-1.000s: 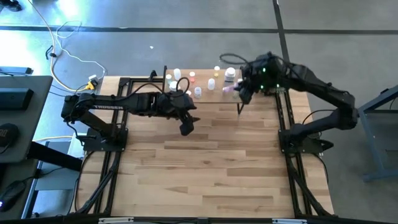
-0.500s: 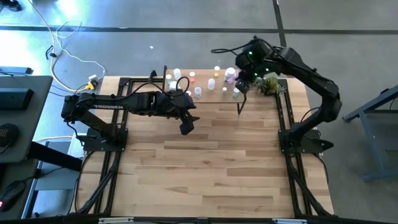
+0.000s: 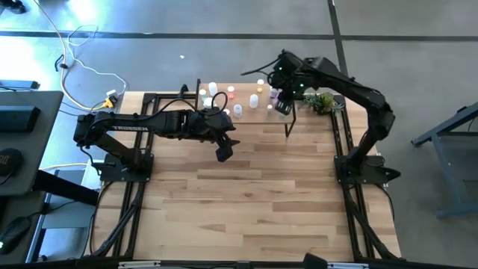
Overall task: Pick and place medicine bottles onto shelf by color
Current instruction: Put the red transparent pill bottle on the shelf, then return to Home Position
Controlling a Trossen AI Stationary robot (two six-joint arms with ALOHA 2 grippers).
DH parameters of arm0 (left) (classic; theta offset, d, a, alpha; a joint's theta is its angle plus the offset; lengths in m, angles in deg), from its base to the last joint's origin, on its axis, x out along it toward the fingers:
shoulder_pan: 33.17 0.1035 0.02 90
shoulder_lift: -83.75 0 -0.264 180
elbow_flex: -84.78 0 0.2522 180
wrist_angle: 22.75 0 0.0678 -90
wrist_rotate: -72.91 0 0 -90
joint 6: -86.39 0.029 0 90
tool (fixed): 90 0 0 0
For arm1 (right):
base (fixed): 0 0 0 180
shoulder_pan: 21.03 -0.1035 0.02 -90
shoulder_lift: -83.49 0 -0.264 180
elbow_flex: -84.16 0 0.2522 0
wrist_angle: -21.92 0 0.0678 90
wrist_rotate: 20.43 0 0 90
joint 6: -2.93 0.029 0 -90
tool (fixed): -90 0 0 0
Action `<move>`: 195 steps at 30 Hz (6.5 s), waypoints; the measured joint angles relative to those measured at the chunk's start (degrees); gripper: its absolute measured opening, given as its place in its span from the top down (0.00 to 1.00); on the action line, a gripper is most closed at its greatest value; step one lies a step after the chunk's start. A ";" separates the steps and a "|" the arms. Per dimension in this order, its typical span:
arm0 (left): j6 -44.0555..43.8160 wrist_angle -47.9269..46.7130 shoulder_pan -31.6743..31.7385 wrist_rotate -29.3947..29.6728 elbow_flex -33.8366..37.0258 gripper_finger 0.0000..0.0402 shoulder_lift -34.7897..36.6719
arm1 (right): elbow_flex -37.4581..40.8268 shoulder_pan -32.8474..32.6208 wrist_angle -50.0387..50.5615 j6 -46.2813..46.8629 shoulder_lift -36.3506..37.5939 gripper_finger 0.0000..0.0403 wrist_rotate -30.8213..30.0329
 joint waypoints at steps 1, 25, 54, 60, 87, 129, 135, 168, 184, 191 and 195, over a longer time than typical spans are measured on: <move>0.00 0.00 0.00 0.00 0.00 0.38 0.00 | 0.03 0.00 0.45 -0.32 -0.51 0.77 -0.61; 0.00 -0.20 0.00 -0.01 -0.03 0.38 0.00 | 0.09 0.00 1.77 -6.47 -4.60 0.77 -2.82; 0.00 -0.50 0.00 -0.02 -0.02 0.38 0.00 | 0.11 -0.79 2.68 -6.61 -5.26 0.70 -2.41; 0.02 -0.48 0.00 -0.02 -0.03 0.38 0.00 | 0.11 -0.79 2.35 -6.61 -5.26 0.69 -2.41; 0.02 -2.22 -0.02 -0.11 -0.02 0.38 0.00 | 0.15 -0.76 2.19 -6.52 -5.58 0.69 -1.23; 0.97 -3.67 -0.03 -2.12 -0.02 0.38 0.02 | 0.16 -0.72 0.95 -3.82 -4.62 0.63 -2.84; 1.03 -3.63 -0.04 -2.34 -0.02 0.38 0.02 | 0.15 -0.72 0.97 -2.29 -2.64 0.63 -2.73; 8.61 -7.80 -6.83 -17.88 1.39 0.38 14.16 | 0.09 -17.04 -19.14 15.36 12.10 0.63 6.71; -0.02 14.32 -11.73 -17.81 38.11 0.38 49.59 | 0.09 -25.27 -23.05 31.25 11.97 0.63 6.64; -1.67 20.64 -11.74 -17.97 50.76 0.38 62.56 | 0.09 -28.29 -27.33 32.03 11.94 0.63 6.68; -4.15 22.51 -11.74 -17.97 55.13 0.38 67.46 | 0.09 -29.52 -28.76 32.20 11.94 0.63 6.22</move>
